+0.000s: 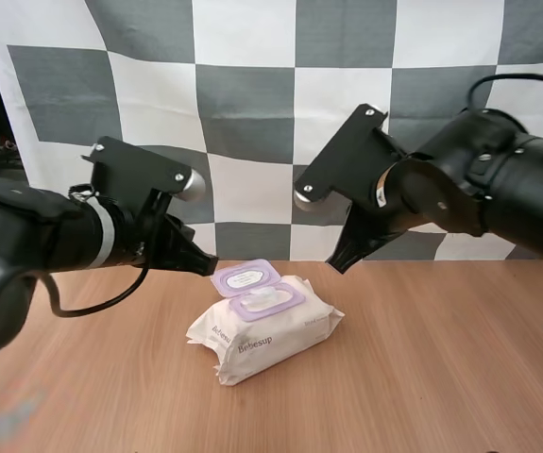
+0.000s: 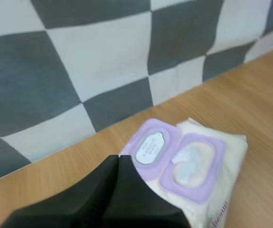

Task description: Open the wet wipes lid

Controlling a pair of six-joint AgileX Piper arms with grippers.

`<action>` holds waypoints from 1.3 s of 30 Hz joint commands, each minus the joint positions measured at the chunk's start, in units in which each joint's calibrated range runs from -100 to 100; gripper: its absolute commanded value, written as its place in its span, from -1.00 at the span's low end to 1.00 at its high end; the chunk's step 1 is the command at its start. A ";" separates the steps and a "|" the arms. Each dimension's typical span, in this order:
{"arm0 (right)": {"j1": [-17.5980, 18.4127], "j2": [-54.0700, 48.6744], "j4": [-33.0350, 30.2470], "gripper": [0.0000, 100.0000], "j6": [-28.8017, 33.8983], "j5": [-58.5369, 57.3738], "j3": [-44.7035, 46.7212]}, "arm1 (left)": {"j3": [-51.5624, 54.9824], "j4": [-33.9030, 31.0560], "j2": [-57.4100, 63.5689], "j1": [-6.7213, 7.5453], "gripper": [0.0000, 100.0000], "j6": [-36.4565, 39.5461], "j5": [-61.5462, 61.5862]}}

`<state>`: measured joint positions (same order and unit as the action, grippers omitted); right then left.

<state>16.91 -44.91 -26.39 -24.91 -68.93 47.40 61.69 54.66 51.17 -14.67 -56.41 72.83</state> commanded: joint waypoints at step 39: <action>-20.00 -55.09 40.41 -1.00 -6.73 44.54 50.35 | 38.31 -60.73 48.83 13.54 -1.00 64.82 -43.35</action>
<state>-3.05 -100.00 15.34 -31.57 -26.11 94.12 99.13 0.00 100.00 -3.89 -3.59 29.31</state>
